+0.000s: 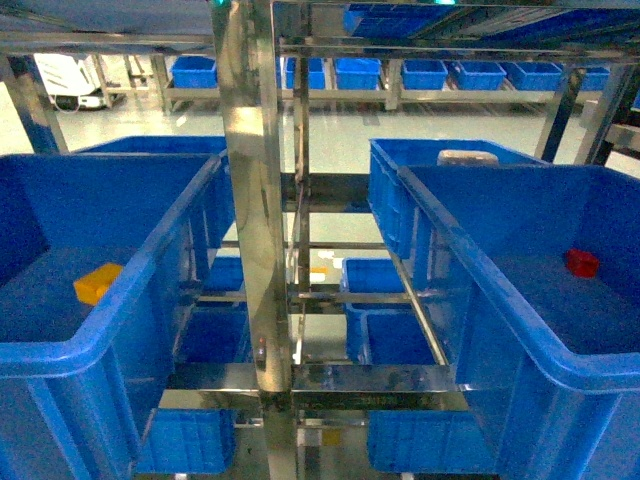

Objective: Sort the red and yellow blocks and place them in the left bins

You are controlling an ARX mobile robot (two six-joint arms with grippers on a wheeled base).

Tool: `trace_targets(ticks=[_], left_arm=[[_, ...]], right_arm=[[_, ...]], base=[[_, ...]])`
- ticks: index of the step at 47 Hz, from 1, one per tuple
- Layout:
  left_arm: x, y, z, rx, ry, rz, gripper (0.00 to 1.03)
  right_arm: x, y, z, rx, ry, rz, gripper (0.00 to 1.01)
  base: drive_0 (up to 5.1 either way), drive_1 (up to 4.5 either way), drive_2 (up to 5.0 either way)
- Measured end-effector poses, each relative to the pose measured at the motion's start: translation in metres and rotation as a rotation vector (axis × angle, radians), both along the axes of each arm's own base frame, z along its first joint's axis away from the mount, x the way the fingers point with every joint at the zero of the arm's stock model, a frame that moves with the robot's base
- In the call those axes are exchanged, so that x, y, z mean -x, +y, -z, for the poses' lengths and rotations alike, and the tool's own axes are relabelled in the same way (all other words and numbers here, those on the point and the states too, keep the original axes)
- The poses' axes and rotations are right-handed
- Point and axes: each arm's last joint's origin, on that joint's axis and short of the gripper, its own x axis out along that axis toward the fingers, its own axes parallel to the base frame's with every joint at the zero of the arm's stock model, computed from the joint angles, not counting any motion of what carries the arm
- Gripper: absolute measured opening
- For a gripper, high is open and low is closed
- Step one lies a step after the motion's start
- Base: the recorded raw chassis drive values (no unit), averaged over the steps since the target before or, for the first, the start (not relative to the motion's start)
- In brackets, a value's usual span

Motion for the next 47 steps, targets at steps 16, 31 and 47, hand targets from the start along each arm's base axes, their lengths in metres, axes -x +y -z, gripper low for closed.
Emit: trace_targets(ticks=[16,31,47], left_arm=[[0.006,0.0,0.0,0.0,-0.003,0.0,0.02],[0.017,0.0,0.005,-0.001,0.027,-0.002,0.02],[0.017,0.0,0.004,-0.002,0.016,0.002,0.02]], right_arm=[[0.011,0.0,0.003,0.0,0.008,0.0,0.02],[0.011,0.0,0.003,0.0,0.007,0.0,0.02],[0.011,0.0,0.003,0.0,0.008,0.0,0.02]], base=[[0.0,0.0,0.0],[0.0,0.0,0.0],[0.0,0.0,0.0]])
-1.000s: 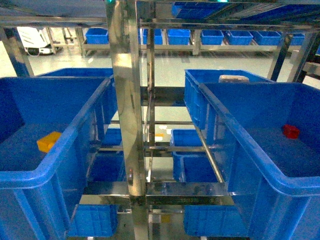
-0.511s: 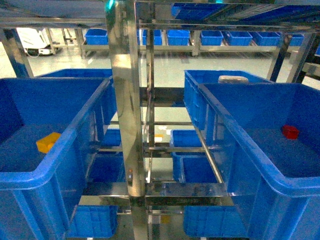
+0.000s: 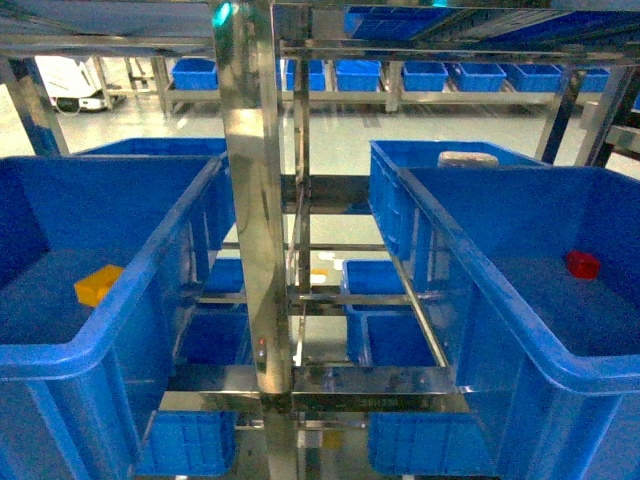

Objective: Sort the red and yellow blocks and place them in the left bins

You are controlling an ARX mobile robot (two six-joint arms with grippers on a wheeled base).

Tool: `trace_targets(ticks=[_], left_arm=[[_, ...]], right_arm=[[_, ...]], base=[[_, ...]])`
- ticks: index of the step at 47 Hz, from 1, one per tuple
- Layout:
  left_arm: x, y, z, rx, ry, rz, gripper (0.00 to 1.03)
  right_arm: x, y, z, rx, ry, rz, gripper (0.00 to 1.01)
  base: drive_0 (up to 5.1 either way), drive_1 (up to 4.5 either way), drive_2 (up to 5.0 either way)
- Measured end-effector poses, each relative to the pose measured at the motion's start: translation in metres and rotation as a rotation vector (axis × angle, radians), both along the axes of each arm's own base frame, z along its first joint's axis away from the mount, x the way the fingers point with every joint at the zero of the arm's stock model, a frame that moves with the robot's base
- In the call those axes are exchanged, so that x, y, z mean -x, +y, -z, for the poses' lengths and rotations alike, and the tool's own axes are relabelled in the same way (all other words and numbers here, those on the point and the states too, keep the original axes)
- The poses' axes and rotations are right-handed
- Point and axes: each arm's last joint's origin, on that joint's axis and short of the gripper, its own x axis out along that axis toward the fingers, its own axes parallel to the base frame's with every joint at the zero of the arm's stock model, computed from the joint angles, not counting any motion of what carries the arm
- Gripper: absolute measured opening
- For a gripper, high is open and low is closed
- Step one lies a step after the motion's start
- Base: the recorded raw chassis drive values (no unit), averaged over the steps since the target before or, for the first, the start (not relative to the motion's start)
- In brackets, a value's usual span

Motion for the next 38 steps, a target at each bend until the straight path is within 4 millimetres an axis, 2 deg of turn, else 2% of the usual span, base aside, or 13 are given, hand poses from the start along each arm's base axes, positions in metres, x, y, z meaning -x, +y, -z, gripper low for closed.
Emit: trace_targets(ticks=[2,5,11,13,16,20,25,27,28,38], left_arm=[[0.0,0.0,0.0,0.0,0.0,0.0,0.02],[0.0,0.0,0.0,0.0,0.0,0.0,0.09],[0.0,0.0,0.0,0.0,0.0,0.0,0.33],[0.0,0.0,0.0,0.0,0.0,0.0,0.43],[0.0,0.0,0.0,0.0,0.0,0.0,0.53],[0.0,0.0,0.0,0.0,0.0,0.0,0.72],[0.0,0.0,0.0,0.0,0.0,0.0,0.9],[0.0,0.0,0.0,0.0,0.0,0.0,0.99],[0.0,0.0,0.0,-0.001,0.0,0.0,1.0],[0.0,0.0,0.0,-0.001,0.0,0.0,0.98]], right_arm=[[0.0,0.0,0.0,0.0,0.0,0.0,0.06],[0.0,0.0,0.0,0.0,0.0,0.0,0.15],[0.0,0.0,0.0,0.0,0.0,0.0,0.39],[0.0,0.0,0.0,0.0,0.0,0.0,0.5],[0.0,0.0,0.0,0.0,0.0,0.0,0.59],[0.0,0.0,0.0,0.0,0.0,0.0,0.79],[0.0,0.0,0.0,0.0,0.0,0.0,0.98],[0.0,0.0,0.0,0.0,0.0,0.0,1.0],[0.0,0.0,0.0,0.0,0.0,0.0,0.99],[0.0,0.0,0.0,0.0,0.0,0.0,0.98]], base=[[0.0,0.0,0.0],[0.0,0.0,0.0],[0.0,0.0,0.0],[0.0,0.0,0.0],[0.0,0.0,0.0],[0.0,0.0,0.0],[0.0,0.0,0.0],[0.0,0.0,0.0],[0.0,0.0,0.0],[0.0,0.0,0.0]])
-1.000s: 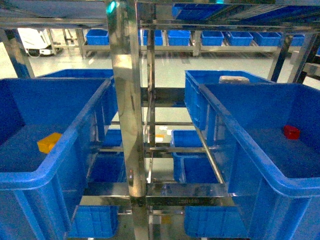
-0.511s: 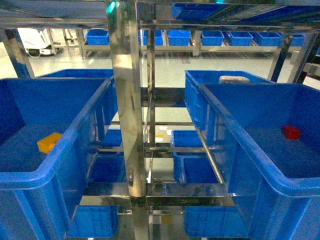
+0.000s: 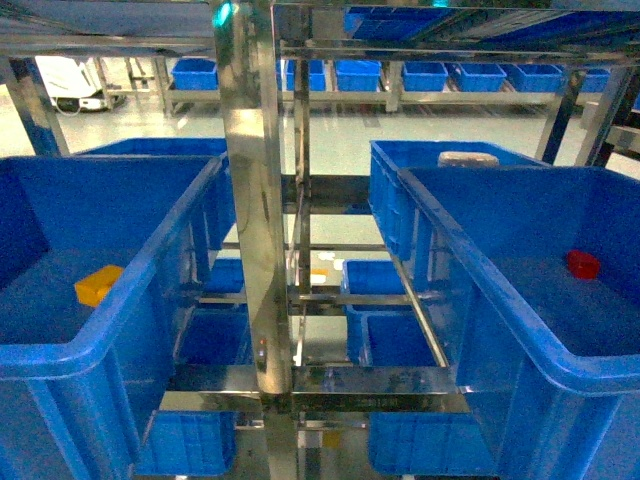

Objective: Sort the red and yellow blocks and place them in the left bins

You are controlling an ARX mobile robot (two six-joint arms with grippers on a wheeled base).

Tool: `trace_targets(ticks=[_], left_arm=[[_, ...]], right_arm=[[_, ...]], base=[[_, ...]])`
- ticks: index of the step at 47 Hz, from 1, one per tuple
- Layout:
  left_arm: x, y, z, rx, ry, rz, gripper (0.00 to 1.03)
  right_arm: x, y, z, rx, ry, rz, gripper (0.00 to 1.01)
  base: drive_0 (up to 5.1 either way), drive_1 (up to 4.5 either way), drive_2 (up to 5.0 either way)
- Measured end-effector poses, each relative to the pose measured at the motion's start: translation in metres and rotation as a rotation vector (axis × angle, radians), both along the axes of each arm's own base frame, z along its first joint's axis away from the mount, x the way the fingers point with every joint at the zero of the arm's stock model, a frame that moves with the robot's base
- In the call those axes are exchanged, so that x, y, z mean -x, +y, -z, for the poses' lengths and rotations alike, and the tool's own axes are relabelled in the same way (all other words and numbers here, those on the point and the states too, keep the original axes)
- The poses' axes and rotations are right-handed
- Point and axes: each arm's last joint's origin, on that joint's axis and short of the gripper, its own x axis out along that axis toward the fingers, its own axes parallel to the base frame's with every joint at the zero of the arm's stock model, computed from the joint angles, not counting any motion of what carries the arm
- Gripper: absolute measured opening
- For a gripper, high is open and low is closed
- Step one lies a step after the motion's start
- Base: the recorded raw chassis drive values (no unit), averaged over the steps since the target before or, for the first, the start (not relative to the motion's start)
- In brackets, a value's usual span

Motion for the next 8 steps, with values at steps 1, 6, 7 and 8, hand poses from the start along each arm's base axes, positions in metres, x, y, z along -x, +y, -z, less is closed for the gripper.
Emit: trace_targets(ticks=[1,6,7,8], left_arm=[[0.0,0.0,0.0,0.0,0.0,0.0,0.98],[0.0,0.0,0.0,0.0,0.0,0.0,0.98],[0.0,0.0,0.0,0.0,0.0,0.0,0.98],[0.0,0.0,0.0,0.0,0.0,0.0,0.98]], right_arm=[[0.0,0.0,0.0,0.0,0.0,0.0,0.98],[0.0,0.0,0.0,0.0,0.0,0.0,0.98],[0.0,0.0,0.0,0.0,0.0,0.0,0.98],[0.0,0.0,0.0,0.0,0.0,0.0,0.98]], base=[[0.0,0.0,0.0],[0.0,0.0,0.0],[0.0,0.0,0.0],[0.0,0.0,0.0]])
